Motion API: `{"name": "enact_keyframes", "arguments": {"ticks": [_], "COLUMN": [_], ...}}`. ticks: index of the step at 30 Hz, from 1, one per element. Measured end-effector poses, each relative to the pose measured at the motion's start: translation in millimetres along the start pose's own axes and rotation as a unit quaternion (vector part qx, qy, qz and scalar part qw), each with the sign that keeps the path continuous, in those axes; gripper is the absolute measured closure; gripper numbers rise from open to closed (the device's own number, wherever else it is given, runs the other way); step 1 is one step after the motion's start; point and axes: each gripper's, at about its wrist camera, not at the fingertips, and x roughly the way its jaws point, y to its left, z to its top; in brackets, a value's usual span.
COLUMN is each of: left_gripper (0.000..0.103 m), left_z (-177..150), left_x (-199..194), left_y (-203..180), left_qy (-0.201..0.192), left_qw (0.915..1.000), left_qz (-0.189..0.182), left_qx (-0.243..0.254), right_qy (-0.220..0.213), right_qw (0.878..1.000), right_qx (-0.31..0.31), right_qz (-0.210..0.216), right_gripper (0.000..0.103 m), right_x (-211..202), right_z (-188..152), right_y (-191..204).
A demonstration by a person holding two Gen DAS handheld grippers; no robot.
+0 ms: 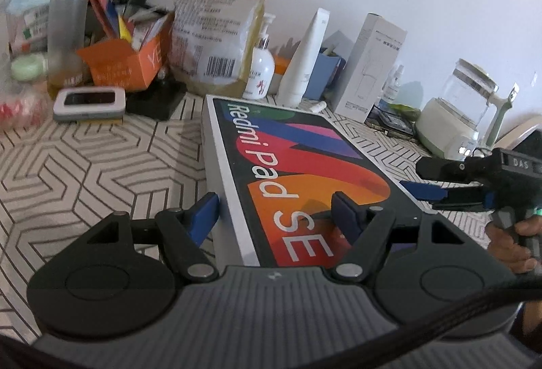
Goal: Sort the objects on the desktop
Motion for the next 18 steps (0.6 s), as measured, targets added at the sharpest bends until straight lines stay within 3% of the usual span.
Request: {"name": "enact_keyframes", "arguments": {"ticks": [2, 7, 14, 18], "left_gripper": [0.029, 0.025, 0.020, 0.030], "left_z": [3.3, 13.7, 33.3, 30.8], "left_x": [2.9, 12.3, 32.6, 27.5], "left_y": [8.4, 28.1, 36.2, 29.1], "left_qy": [0.011, 0.044, 0.074, 0.058], "left_qw": [0.9998, 0.9973, 0.9969, 0.9982], "left_qz": [-0.003, -0.013, -0.012, -0.017], "left_qx": [-0.019, -0.057, -0.026, -0.005], "right_qy": [0.003, 0.024, 0.053, 0.046], "right_qw": [1.000, 0.997, 0.996, 0.997], "right_qx": [0.022, 0.045, 0.065, 0.057], "right_qz": [-0.001, -0.049, -0.037, -0.035], "right_gripper": [0.038, 0.038, 0.037, 0.038], "right_x": [2.3, 21.1, 42.1, 41.5], "right_z": [3.0, 14.0, 23.9, 23.2], "right_y": [-8.1, -26.5, -36.3, -35.1]}}
